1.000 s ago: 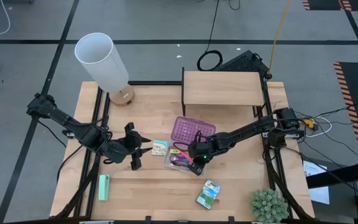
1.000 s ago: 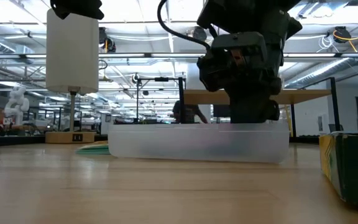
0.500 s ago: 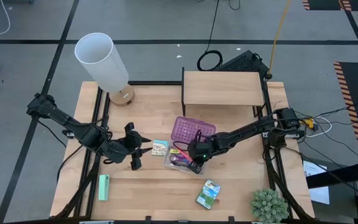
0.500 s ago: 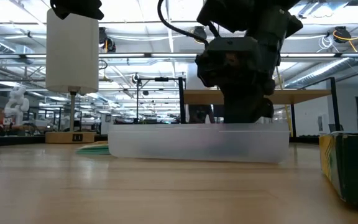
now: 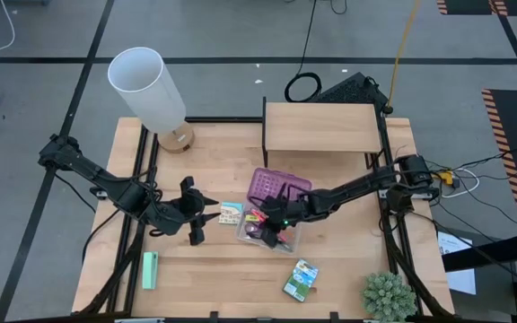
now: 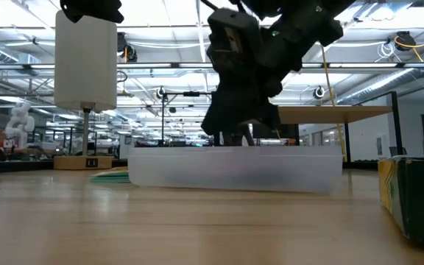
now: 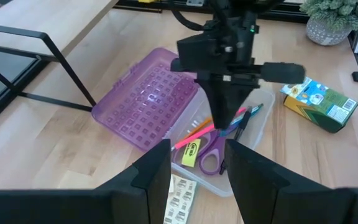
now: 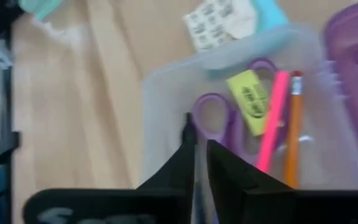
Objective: Pack school essentials
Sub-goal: Put the pink pencil into the purple supply box, then put the blue sticky notes into the purple supply box
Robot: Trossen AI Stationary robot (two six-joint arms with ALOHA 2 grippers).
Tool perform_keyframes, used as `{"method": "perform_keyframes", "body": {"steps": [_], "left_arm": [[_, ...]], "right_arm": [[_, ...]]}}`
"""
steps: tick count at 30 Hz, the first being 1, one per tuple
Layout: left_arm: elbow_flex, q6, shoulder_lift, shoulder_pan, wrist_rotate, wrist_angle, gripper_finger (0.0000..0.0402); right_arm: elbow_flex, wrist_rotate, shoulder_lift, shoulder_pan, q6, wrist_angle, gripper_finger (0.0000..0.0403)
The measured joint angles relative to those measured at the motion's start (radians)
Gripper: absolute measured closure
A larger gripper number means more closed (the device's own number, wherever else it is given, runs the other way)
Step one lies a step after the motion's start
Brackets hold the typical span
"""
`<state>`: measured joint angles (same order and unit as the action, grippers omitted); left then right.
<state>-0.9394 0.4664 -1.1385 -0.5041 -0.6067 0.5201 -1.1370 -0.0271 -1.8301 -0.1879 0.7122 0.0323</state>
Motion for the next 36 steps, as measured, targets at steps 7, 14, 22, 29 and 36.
{"method": "perform_keyframes", "body": {"steps": [7, 14, 22, 29, 36], "left_arm": [[0.000, 0.000, 0.000, 0.000, -0.001, -0.002, 0.0250], [0.000, 0.000, 0.000, 0.000, -0.006, -0.002, 0.0250], [0.000, 0.001, 0.000, 0.000, -0.007, -0.003, 0.0250], [0.000, 0.003, 0.000, 0.000, -0.007, -0.002, 0.0250], [0.000, 0.003, 0.000, 0.000, -0.007, -0.002, 0.0250]], "right_arm": [[0.000, 0.010, -0.002, 0.004, -0.010, 0.012, 0.0399], [0.000, -0.028, -0.002, -0.004, 0.025, 0.057, 0.0402], [0.000, 0.026, -0.087, -0.002, 0.035, -0.005, 0.0403], [-0.001, 0.027, -0.104, 0.002, 0.033, -0.008, 0.0403], [-0.001, 0.028, -0.104, 0.005, 0.033, -0.002, 0.0403]]}}
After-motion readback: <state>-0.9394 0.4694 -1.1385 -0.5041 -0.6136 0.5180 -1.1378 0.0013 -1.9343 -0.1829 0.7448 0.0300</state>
